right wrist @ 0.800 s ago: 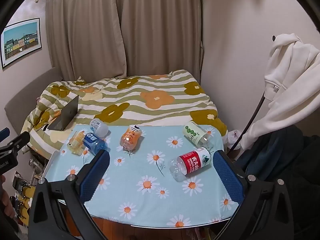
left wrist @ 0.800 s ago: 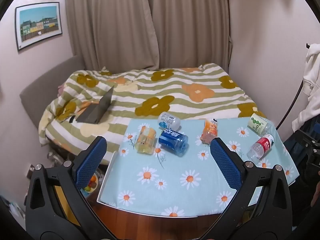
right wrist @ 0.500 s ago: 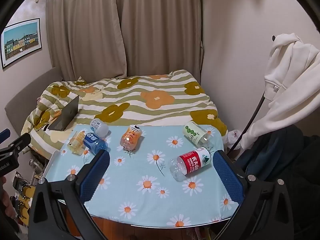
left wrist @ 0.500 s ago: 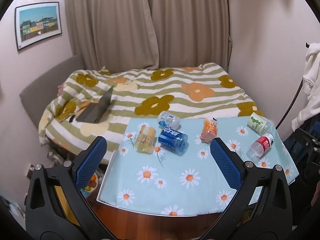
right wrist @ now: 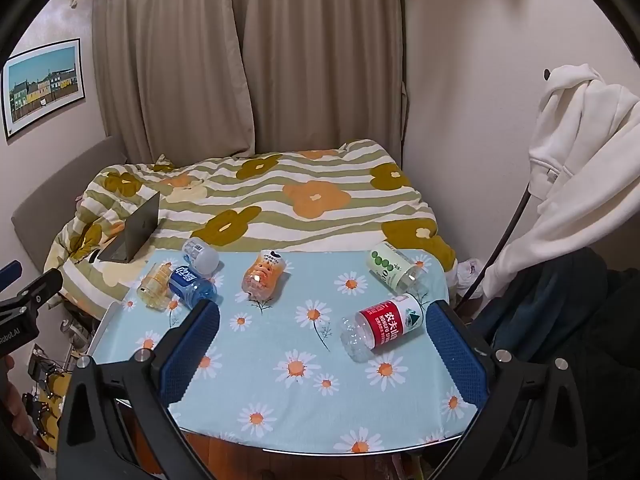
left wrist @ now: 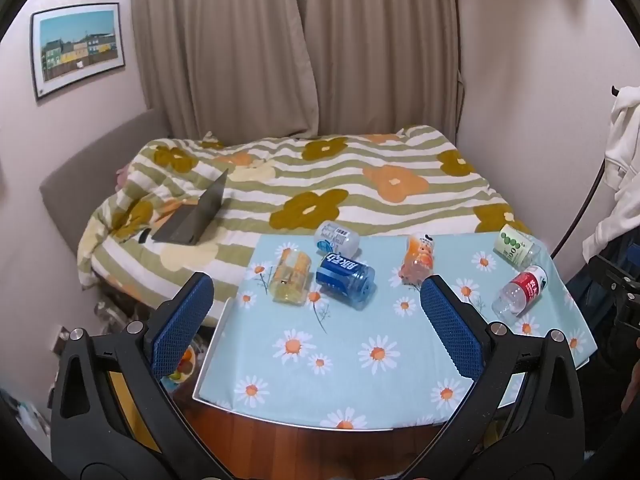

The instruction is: Flip cup upright

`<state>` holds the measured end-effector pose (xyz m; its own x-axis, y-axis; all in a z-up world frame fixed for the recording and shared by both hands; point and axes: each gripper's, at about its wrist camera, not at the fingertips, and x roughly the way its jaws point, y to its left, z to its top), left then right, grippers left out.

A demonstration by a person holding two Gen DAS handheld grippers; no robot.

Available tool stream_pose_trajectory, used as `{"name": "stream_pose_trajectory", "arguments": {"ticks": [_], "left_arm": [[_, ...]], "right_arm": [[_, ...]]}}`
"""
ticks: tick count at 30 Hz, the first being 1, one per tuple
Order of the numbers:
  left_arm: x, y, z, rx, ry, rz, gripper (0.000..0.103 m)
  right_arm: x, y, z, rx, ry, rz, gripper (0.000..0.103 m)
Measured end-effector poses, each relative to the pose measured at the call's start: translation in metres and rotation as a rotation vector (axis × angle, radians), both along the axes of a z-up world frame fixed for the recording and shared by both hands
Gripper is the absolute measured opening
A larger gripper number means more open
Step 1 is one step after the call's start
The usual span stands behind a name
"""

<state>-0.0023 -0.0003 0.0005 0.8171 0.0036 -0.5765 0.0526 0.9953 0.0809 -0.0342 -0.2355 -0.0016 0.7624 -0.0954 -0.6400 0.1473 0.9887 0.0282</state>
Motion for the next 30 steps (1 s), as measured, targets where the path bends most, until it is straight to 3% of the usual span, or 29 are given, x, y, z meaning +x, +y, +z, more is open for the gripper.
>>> {"name": "stream_pose_trajectory", "arguments": {"ticks": [17, 30], "left_arm": [[-0.001, 0.002, 0.001, -0.004, 0.003, 0.003, 0.103], [0.009, -0.007, -0.002, -0.025, 0.086, 0.118, 0.103]], "right_arm": [[-0.001, -0.001, 0.001, 0.006, -0.001, 0.004, 0.103], [0.008, -0.017, 0.008, 0.0, 0.021, 0.121, 0.103]]}}
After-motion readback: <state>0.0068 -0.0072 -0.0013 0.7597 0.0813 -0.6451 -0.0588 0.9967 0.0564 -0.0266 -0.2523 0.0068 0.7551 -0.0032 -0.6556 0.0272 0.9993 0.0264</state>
